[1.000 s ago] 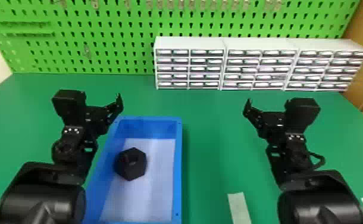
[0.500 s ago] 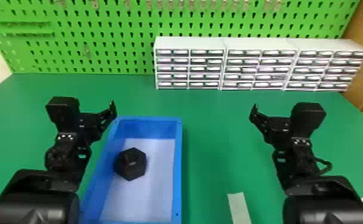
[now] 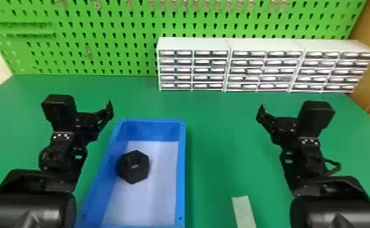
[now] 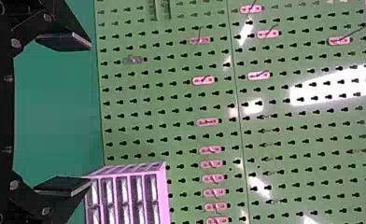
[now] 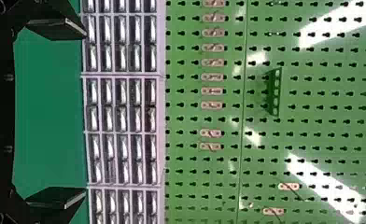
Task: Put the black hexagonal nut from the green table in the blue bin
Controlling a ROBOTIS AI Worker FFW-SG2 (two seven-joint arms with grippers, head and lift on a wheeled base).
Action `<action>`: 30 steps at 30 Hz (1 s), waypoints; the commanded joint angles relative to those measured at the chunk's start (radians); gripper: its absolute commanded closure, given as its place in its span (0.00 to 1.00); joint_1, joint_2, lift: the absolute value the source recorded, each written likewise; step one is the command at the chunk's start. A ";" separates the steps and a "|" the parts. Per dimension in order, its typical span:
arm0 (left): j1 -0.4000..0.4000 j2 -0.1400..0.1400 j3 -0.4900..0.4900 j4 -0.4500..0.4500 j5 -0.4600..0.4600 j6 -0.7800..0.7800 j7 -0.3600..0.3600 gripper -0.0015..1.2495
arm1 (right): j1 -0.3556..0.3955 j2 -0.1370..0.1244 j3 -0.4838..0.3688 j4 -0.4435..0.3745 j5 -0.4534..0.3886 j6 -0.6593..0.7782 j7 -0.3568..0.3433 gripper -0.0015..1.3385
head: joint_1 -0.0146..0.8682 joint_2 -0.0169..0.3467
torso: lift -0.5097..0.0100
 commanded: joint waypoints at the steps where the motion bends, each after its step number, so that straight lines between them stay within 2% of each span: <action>1: -0.005 0.000 -0.011 0.003 -0.012 0.007 0.000 0.19 | -0.003 -0.006 0.000 0.000 -0.004 0.004 0.000 0.09 | 0.79 0.19 | 0.79; 10: -0.028 0.000 -0.026 0.017 -0.009 0.008 0.000 0.19 | 0.005 -0.006 0.007 0.006 -0.010 0.013 0.000 0.09 | 0.79 0.19 | 0.79; 30: 0.000 0.000 -0.011 0.017 -0.011 0.008 0.000 0.20 | 0.005 -0.010 -0.010 0.006 -0.019 0.011 0.000 0.09 | 0.79 0.19 | 0.79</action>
